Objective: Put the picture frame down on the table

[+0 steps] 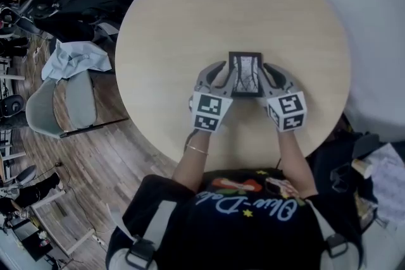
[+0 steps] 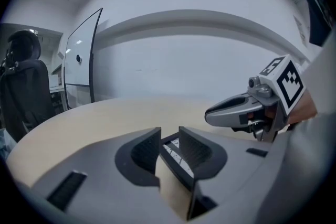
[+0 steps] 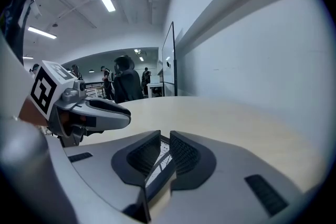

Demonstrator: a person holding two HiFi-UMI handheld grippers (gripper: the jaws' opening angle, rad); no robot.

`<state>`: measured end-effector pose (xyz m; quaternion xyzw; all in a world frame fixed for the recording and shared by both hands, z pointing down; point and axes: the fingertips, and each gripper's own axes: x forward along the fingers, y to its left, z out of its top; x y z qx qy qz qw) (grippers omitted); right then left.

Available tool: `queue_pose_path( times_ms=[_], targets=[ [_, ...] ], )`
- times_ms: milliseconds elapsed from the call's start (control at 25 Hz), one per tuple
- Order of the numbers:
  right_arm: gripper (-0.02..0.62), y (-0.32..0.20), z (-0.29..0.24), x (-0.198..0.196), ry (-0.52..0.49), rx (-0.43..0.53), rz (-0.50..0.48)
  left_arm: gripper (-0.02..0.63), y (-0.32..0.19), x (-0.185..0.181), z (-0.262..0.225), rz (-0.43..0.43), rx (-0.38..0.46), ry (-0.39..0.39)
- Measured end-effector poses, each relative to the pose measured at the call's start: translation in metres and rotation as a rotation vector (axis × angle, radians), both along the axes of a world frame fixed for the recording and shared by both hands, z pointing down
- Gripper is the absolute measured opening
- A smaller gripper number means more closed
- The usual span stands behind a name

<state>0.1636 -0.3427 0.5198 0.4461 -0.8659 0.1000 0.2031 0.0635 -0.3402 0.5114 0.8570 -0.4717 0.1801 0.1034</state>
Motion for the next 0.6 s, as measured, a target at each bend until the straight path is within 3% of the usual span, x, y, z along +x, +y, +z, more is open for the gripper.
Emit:
queue_pose_path(
  times_ms=[40, 120, 600],
  targets=[
    [0.043, 0.002, -0.006, 0.000, -0.008, 0.017, 0.000, 0.105, 0.003, -0.002, -0.005, -0.002, 0.009, 0.004],
    [0.012, 0.006, -0.022, 0.000, -0.026, 0.051, 0.005, 0.007, 0.010, -0.006, -0.018, -0.009, 0.037, 0.011],
    [-0.003, 0.038, -0.087, -0.004, -0.073, 0.155, -0.009, 0.000, 0.042, -0.007, -0.072, 0.002, 0.139, 0.056]
  ],
)
